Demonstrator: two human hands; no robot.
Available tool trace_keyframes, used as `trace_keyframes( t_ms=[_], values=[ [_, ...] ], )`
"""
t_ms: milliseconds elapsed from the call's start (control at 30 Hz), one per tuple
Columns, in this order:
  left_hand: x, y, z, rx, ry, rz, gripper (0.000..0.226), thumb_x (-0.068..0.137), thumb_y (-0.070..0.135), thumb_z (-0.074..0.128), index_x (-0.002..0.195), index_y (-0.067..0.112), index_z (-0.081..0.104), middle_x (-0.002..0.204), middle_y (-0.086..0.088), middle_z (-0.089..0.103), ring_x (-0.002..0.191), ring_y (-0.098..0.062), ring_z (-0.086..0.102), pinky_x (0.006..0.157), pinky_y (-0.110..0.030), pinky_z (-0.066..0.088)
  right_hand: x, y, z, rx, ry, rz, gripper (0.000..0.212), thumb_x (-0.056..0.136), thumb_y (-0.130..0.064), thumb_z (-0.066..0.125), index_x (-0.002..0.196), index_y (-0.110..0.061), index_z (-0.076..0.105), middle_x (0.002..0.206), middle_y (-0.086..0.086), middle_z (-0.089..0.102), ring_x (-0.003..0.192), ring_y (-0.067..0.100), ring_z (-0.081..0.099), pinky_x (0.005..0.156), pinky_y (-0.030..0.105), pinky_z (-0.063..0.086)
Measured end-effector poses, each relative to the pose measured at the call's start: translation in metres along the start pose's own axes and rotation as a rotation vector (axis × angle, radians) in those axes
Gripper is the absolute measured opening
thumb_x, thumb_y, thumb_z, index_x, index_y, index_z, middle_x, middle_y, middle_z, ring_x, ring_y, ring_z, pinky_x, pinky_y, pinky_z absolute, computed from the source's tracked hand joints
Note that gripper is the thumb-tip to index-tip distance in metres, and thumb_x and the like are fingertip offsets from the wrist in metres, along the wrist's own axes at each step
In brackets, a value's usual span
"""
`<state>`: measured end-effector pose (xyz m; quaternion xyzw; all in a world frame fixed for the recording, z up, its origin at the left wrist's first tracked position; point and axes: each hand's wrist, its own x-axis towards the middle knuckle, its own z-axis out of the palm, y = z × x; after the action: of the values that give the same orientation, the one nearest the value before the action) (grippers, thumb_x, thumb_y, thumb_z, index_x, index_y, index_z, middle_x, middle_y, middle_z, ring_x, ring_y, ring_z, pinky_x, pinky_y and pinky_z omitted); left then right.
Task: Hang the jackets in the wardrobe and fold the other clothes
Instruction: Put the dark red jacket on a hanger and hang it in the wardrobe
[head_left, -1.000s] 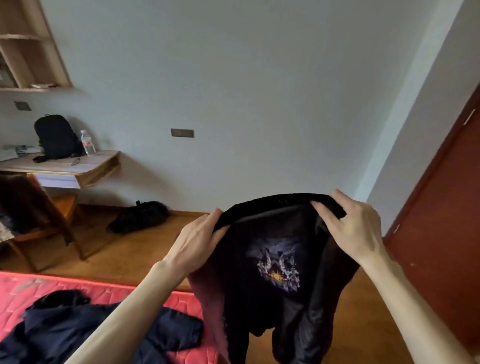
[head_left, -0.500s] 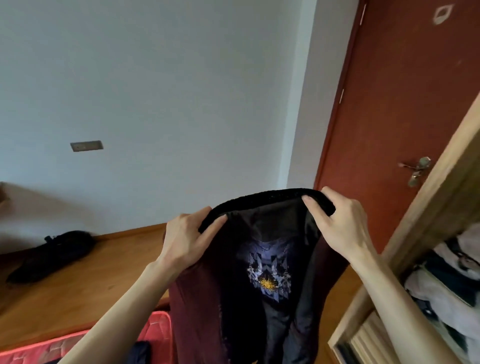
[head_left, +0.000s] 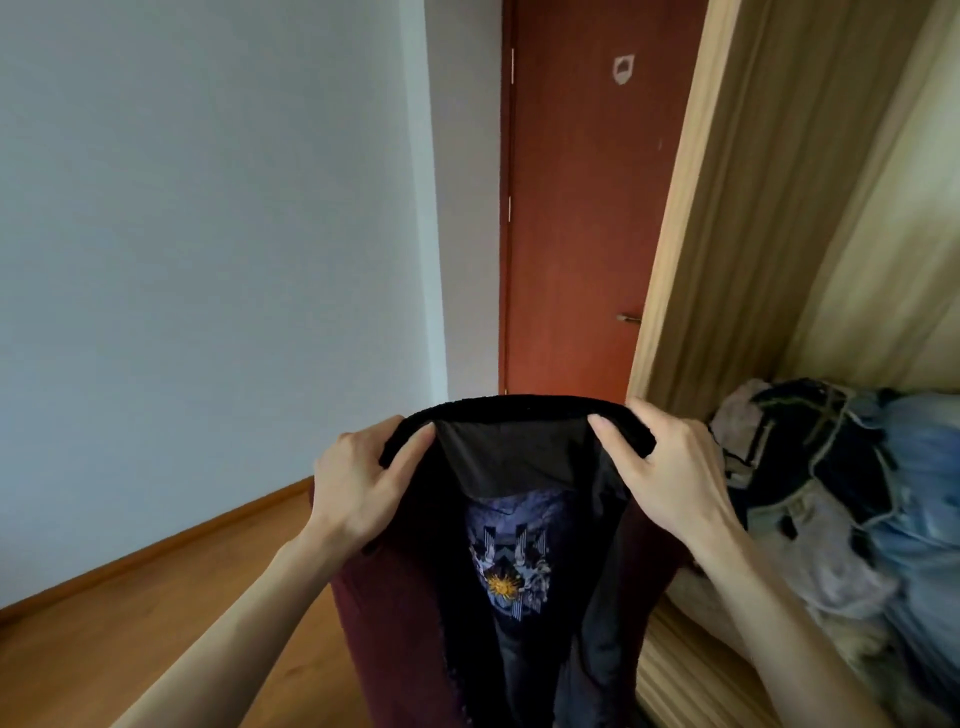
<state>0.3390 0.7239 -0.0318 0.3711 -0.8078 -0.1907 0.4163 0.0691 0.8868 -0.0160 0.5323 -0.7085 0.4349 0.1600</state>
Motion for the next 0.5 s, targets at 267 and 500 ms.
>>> trace_keyframes(
  t_ms=[267, 500],
  values=[
    [0.065, 0.025, 0.062, -0.112, -0.098, 0.068, 0.056, 0.096, 0.071, 0.049, 0.066, 0.023, 0.049, 0.055, 0.003, 0.054, 0.055, -0.017, 0.054, 0.056, -0.038, 0.044, 0.018, 0.028, -0.028, -0.111, 0.088, 0.131, 0.047, 0.096, -0.044, 0.068, 0.071, -0.007, 0.053, 0.048, 0.001, 0.041, 0.048, 0.021, 0.049, 0.052, 0.034, 0.040],
    [0.126, 0.034, 0.112, -0.292, -0.334, 0.243, 0.052, 0.097, 0.066, 0.051, 0.075, 0.019, 0.058, 0.065, 0.004, 0.062, 0.062, -0.013, 0.060, 0.064, -0.038, 0.051, 0.023, 0.050, -0.038, -0.116, 0.212, 0.269, 0.030, 0.094, -0.049, 0.067, 0.067, -0.043, 0.056, 0.055, -0.011, 0.059, 0.053, 0.007, 0.058, 0.053, 0.035, 0.042]
  ],
)
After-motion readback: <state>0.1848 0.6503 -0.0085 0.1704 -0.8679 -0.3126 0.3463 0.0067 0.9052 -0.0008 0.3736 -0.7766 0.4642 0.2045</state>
